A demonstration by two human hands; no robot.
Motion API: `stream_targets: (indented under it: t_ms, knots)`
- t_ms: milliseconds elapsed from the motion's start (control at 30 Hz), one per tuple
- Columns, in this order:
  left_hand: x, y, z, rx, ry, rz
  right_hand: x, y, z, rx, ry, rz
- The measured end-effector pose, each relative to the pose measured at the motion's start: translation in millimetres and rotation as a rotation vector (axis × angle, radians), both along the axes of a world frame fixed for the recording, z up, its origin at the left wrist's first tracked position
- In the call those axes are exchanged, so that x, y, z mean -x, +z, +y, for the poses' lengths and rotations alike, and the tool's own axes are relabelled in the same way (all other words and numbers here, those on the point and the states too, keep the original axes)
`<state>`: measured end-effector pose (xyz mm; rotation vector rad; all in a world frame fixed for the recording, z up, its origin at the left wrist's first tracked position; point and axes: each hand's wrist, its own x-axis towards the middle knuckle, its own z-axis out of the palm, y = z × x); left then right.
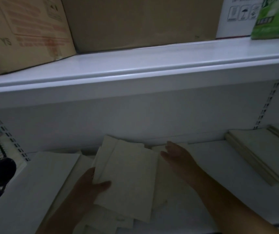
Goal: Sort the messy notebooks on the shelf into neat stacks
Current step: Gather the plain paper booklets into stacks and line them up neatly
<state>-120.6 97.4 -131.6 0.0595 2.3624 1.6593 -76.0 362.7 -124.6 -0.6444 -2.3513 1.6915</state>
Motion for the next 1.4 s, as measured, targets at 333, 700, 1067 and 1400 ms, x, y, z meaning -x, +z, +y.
stream_targets:
  t_ms: [333, 700, 1067, 1400]
  knots:
    - [11, -11, -2, -0.054, 0.038, -0.034, -39, -19, 36, -0.934, -0.051, -0.392]
    - [18, -26, -7, -0.03, 0.012, 0.015, -38, -7, 56, 0.123, -0.233, -0.073]
    - [4, -10, -3, -0.062, -0.022, 0.039, -63, -12, 12, 0.336, -0.216, 0.043]
    - [6, -9, -7, -0.067, -0.017, -0.042, -86, 15, 14, 0.619, -0.412, 0.288]
